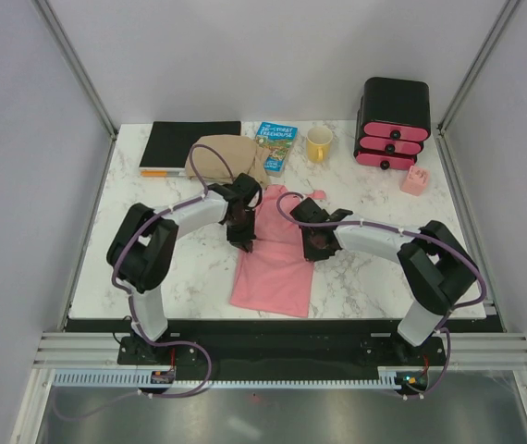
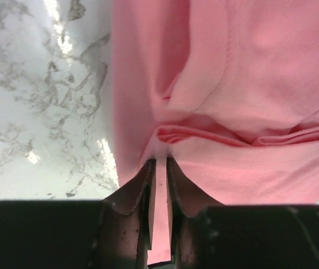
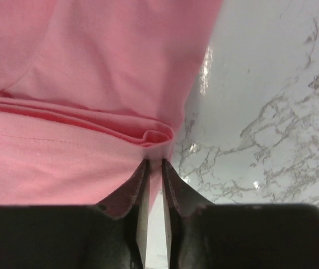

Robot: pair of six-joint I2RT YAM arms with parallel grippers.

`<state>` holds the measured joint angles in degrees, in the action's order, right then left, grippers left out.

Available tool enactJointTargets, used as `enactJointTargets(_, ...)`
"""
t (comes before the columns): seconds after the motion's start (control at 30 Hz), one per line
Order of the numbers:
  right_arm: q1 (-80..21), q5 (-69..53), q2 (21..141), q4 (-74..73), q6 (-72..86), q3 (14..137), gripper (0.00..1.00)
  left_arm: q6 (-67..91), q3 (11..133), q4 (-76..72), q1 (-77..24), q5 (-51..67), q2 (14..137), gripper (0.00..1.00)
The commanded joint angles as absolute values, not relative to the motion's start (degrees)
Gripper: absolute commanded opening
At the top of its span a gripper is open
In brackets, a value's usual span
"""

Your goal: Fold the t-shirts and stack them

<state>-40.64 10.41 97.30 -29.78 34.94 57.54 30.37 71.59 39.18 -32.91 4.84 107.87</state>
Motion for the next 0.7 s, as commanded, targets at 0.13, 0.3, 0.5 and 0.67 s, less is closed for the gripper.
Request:
enactJointTargets(0.13,-40.52,10.02,82.63,-34.80,37.44,56.69,0.46,26.28,66.54,41.22,-28.74,9.31,93.18,0.38)
enactJointTargets(0.3,-40.52,2.47,75.69,-35.77,38.31,50.64,0.52,26.46,59.35,42.28,-27.33,13.26,86.75,0.50)
enactJointTargets(0.5,-40.69,-9.22,69.71,-27.26,44.03,38.07,0.54,28.47,51.78,40.35,-27.33,19.33,85.61,0.52)
enactJointTargets(0.67,-40.87,-11.16,67.77,-22.95,46.14,32.53,0.58,30.58,47.73,37.27,-27.42,22.67,85.25,0.53)
